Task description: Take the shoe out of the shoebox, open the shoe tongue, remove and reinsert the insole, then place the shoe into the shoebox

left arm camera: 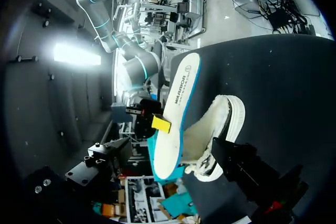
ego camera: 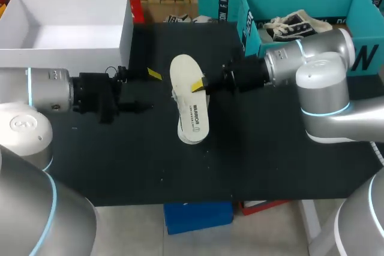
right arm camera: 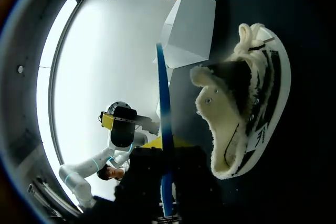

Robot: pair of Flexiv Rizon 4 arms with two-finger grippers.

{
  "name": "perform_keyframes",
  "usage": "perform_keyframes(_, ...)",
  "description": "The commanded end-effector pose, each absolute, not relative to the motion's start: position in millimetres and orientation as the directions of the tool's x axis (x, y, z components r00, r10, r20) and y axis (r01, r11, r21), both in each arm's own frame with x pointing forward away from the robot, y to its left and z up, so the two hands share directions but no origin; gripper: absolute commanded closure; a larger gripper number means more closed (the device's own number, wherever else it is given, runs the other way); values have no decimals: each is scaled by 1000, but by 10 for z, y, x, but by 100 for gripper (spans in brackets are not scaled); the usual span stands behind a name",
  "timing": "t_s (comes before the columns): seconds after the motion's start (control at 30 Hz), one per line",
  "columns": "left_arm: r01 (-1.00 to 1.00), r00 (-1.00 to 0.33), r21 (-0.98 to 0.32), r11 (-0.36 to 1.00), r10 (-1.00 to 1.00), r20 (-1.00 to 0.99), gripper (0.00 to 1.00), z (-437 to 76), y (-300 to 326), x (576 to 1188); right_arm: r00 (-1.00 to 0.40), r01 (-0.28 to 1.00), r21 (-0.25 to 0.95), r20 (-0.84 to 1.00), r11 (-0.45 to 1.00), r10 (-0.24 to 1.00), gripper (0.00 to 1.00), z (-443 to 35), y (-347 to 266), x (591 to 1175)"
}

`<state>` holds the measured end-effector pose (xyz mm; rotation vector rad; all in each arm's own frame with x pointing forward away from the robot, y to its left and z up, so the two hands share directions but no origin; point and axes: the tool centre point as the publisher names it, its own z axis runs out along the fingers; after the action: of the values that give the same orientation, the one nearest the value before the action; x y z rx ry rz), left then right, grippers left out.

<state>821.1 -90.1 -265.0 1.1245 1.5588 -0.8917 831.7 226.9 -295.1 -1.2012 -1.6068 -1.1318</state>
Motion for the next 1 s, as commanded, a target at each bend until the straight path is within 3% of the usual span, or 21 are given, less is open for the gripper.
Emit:
perform_keyframes(0.03,906,-6,-8,423,-6,-1000,0,-2777,-961,8127,-214,973,184,946,142,243,100,-2956,2280,8317)
perform_keyframes(0.27,857,26,-29,515,-100,-995,0,-2790,-1028,8210,-214,973,184,946,142,243,100,-2956,2280,8317)
perform_keyframes(1.0,815,64,-56,577,-185,-981,0,-2916,-1097,8413,-214,973,184,946,142,243,100,-2956,2280,8317)
